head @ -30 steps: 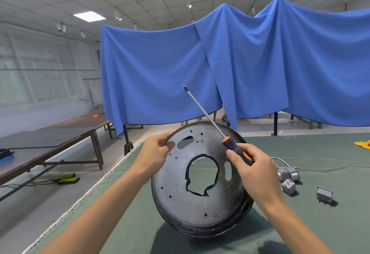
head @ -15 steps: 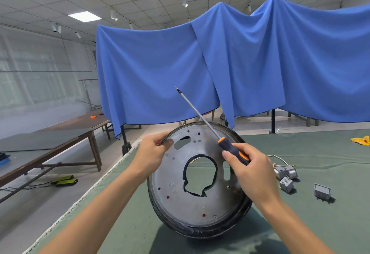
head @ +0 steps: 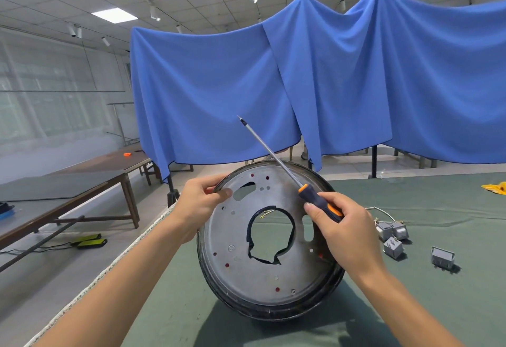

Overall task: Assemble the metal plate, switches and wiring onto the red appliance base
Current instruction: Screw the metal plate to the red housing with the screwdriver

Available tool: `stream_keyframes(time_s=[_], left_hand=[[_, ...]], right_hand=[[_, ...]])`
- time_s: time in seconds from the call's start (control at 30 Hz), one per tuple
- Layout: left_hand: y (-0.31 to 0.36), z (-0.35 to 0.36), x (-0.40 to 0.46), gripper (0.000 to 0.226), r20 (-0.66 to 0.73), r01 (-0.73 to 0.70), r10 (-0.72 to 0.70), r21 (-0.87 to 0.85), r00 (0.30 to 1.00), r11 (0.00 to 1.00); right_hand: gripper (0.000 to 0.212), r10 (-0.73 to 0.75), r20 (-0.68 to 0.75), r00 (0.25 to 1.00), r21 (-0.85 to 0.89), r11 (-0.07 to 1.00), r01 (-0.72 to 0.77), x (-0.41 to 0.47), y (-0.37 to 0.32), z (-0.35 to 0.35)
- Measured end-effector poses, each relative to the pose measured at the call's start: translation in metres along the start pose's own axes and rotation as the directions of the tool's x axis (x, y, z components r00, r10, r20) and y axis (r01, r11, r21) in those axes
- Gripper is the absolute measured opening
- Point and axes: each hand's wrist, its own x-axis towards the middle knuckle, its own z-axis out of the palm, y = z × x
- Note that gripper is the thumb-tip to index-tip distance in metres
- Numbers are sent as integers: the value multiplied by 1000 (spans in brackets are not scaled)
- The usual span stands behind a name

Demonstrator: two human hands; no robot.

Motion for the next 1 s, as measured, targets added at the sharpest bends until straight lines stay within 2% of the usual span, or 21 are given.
stream_keyframes(time_s=[0.17,0.3,0.43,0.63,1.0], left_hand=[[-3,6,-4,39,18,-64,62,131,998,989],[-1,9,-5,20,3,-97,100,236,995,967],[-5,9,-5,40,-44,-112,135,347,990,931],[2,4,-9,21,-14,-55,60,230,998,972],[6,9,-7,25,-22,-14,17,113,1000,993]], right_hand=[[9,8,13,1000,-3,1000,-8,-2,3,2],[9,-8,12,1000,-6,1000,8,-2,2,2],[11,2,20,1000,-9,1000,-2,-5,1,3],[10,-5,23,1000,-5,1000,5,-6,1,4],[10,-11,12,1000,23,1000,10,-5,1,3]])
